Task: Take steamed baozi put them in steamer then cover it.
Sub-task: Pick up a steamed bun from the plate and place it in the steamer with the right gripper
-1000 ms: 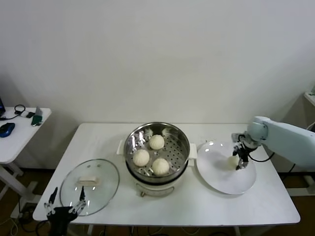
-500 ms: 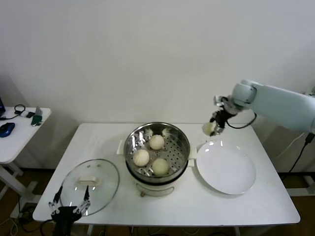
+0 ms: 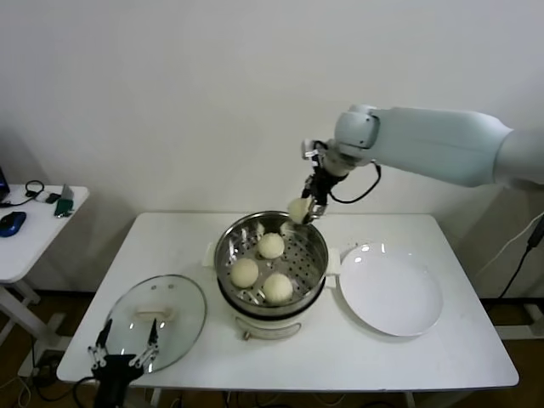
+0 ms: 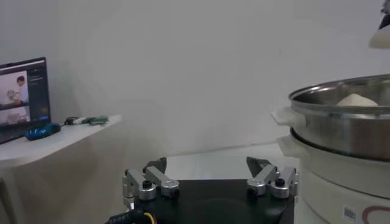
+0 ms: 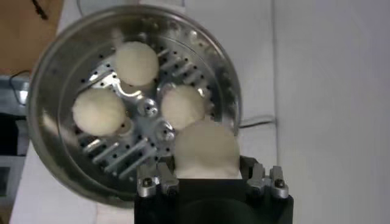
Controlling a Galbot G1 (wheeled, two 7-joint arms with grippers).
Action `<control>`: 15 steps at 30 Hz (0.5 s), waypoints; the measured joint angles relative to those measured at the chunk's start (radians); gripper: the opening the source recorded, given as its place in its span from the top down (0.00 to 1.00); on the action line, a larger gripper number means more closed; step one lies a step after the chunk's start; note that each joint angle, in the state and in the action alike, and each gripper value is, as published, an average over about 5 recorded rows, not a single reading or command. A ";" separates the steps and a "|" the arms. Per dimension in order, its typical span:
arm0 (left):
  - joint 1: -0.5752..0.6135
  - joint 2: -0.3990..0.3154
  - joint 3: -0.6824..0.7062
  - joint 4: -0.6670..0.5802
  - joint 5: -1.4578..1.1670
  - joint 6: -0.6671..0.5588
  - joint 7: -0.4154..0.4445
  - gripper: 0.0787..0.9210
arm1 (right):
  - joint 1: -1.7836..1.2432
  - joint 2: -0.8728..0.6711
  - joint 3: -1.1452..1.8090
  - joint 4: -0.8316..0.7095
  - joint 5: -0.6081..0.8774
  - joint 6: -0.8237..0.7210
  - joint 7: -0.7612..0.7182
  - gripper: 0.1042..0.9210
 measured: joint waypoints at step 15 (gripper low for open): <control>-0.001 0.006 -0.005 0.000 -0.005 -0.005 -0.001 0.12 | -0.057 0.073 -0.091 0.053 -0.025 -0.032 0.037 0.30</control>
